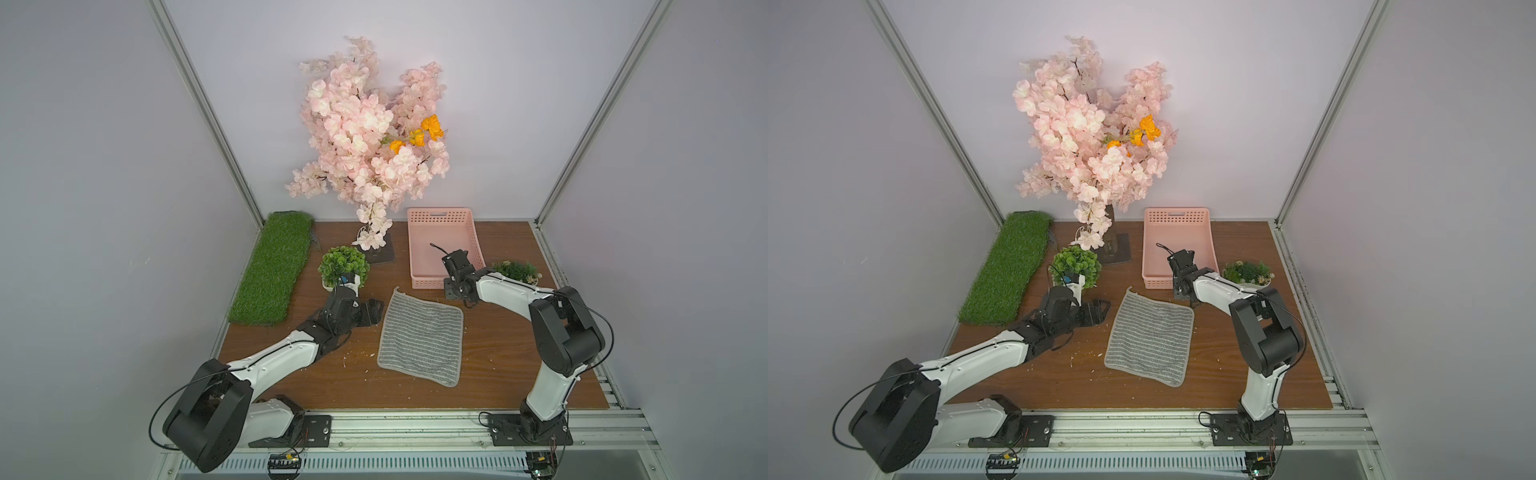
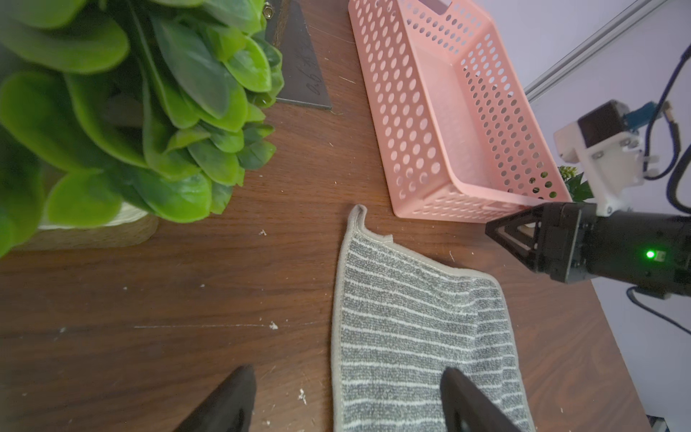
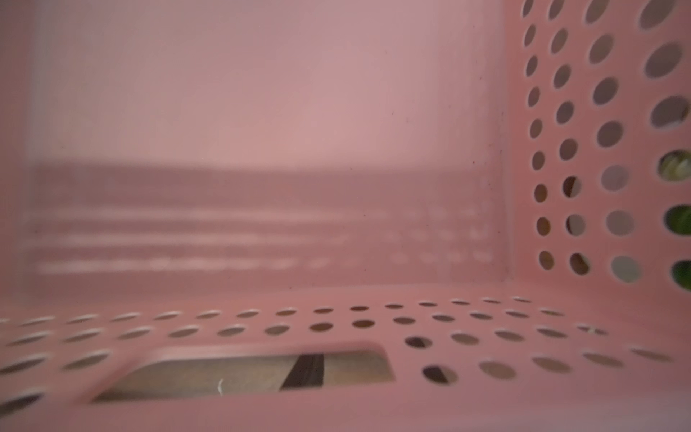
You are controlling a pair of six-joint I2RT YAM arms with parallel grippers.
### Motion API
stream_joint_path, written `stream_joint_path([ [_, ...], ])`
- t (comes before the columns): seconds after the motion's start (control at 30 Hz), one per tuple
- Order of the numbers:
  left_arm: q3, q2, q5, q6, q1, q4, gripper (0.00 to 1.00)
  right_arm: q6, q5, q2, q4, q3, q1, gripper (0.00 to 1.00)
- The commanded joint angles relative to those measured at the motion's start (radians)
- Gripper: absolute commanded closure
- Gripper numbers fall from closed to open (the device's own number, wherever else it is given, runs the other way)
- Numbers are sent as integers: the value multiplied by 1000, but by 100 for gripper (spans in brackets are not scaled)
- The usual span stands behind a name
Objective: Fold the square dishcloth
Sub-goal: Move the bin to the center of the board, then fold the cleaning item at the center of the board.
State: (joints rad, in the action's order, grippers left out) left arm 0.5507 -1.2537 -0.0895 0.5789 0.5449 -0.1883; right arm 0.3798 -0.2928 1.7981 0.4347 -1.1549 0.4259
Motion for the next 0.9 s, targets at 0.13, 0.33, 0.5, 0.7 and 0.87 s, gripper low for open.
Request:
stream_joint_path([
  [0.13,16,-57,-29,-97,12,-69,23,17,52,-96,25,59,5,60],
  [0.33,199,-263,-73,-302,14,-33,23,159,175,-224,-8,205,6,59],
  [0.5,390,-438,-115,-461,14,75,22,235,222,-318,-36,315,6,58],
  [0.7,549,-591,-188,-588,15,200,21,254,225,-374,-43,379,7,57],
  [0.87,628,-673,-201,-631,14,252,22,238,204,-355,-54,390,7,57],
])
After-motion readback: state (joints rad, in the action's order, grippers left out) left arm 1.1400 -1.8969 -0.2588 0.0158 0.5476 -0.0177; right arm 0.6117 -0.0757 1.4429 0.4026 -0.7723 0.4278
